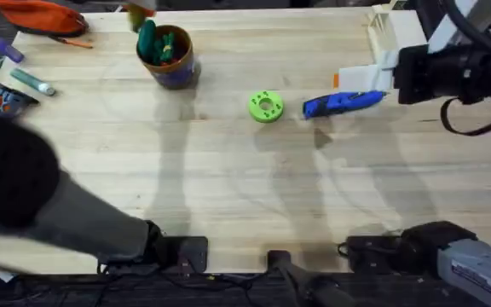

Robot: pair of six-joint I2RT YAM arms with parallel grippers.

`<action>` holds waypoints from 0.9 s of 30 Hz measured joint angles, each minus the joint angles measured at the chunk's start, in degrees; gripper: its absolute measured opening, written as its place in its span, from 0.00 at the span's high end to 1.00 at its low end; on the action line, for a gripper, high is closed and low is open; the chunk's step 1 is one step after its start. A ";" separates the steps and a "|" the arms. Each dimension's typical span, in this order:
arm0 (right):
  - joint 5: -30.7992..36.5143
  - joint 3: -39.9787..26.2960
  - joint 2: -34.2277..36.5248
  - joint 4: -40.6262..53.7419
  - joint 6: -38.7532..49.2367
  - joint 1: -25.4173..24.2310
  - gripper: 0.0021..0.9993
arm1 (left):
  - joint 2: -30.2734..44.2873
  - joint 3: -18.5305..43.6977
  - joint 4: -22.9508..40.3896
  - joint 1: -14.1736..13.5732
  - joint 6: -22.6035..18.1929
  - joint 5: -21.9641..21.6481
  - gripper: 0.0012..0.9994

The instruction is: Pick up the gripper from the table and insert it into the empty holder that is missing its gripper. Then pick up a screw, insert it into the mounting hole, and use the screwdriver to tighten it. Finally, clean up the table by picking up the vegetable and placing it into the bucket.

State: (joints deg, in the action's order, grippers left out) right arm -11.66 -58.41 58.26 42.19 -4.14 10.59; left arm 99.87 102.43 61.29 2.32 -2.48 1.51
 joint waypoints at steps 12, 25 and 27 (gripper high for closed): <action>0.00 -0.02 0.00 -0.02 0.00 0.00 0.01 | 13.52 -0.22 -3.03 -3.01 4.04 -0.06 0.97; 0.00 0.00 0.00 -0.02 0.00 0.00 0.01 | 13.54 -0.22 -2.75 -2.88 4.84 -0.06 0.03; 0.00 -0.01 0.00 -0.02 0.00 0.00 0.01 | 13.45 -0.22 -2.39 -2.88 4.89 -0.06 0.01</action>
State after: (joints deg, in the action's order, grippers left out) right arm -11.66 -58.42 58.26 42.17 -4.14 10.59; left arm 113.32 102.21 58.90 -0.56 2.42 1.45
